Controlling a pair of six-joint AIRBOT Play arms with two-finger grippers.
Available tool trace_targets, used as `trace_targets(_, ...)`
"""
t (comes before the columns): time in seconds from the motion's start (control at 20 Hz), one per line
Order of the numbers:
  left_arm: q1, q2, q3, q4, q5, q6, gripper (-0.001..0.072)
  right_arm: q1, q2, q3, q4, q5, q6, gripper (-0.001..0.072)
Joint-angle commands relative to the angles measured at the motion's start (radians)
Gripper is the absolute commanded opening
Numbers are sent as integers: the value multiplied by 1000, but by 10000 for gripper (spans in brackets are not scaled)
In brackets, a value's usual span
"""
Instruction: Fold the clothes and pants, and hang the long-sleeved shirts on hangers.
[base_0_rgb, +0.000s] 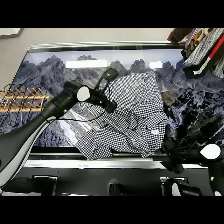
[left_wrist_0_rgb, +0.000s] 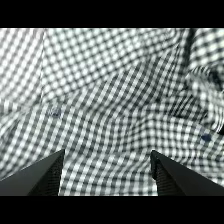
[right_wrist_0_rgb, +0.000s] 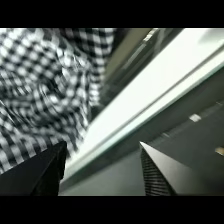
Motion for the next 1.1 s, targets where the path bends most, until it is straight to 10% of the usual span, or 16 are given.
trace_targets(0.0,-30,-6,1,5,80,38,609,-3,-6,-71,89,-145,61,519)
trace_targets(0.25,-130,-25,1,5,154,179,607,-3,-43,-81,91,-178,18,36)
trace_targets(1.05,-452,-246,23,240,630,193,587,-3,-43,-81,80,-113,-113,35)
